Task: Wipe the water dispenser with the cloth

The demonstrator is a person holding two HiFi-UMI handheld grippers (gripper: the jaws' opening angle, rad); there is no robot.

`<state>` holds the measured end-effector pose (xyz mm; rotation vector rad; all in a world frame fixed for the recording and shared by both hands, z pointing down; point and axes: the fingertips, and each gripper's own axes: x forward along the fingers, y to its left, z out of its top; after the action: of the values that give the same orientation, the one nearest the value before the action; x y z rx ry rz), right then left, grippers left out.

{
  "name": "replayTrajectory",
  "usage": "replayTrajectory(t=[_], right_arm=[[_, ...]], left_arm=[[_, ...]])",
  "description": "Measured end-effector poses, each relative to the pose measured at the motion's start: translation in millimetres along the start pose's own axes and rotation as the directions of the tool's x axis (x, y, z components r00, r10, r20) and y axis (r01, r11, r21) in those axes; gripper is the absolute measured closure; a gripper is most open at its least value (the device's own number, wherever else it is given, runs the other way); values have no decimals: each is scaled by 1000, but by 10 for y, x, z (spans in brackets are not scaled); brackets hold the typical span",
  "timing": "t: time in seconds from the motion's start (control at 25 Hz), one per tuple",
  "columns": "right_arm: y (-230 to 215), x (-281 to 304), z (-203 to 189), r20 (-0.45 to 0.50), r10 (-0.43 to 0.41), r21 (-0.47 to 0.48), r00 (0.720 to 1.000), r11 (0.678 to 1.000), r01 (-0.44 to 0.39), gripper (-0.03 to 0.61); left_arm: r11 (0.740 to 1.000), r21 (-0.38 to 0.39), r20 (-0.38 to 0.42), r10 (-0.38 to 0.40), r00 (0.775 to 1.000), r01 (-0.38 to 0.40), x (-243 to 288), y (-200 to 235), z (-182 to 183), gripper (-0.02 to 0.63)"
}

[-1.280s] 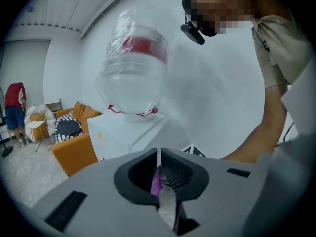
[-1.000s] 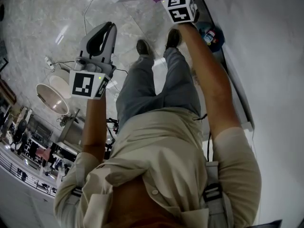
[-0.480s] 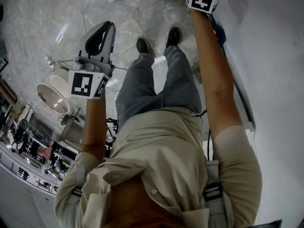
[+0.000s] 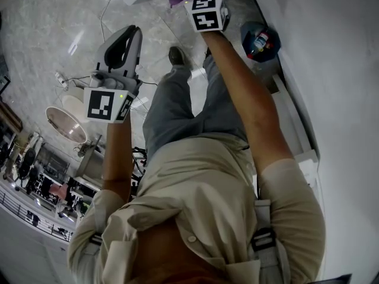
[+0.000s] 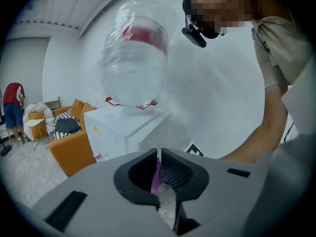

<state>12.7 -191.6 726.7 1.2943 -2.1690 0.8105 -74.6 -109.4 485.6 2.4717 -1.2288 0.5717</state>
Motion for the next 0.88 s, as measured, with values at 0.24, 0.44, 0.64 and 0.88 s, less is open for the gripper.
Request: replayTrajectory(t=[0.24,0.44,0.64,0.88], right_arm=[[488,88,-208,-67,127,-84,990,988,-133,486],[468,107,-234,-72,167,-139,983,975,-176,486],[221,199,-307,-81,145,-175,986,972,-158,486],[-589,320,-236,-43,5,-114,999,993,-10,485]], left_arm=[[1000,-3,-1,-8,1000,8,79,-21,-38,571],[1000,7,-14,-10,1000,10,113,-58,-82,571],[1000,14,-25,-8,1000,9,147,-76,-114,571],[1000,13,-37,-1,999,2,136,-29,-224,571]])
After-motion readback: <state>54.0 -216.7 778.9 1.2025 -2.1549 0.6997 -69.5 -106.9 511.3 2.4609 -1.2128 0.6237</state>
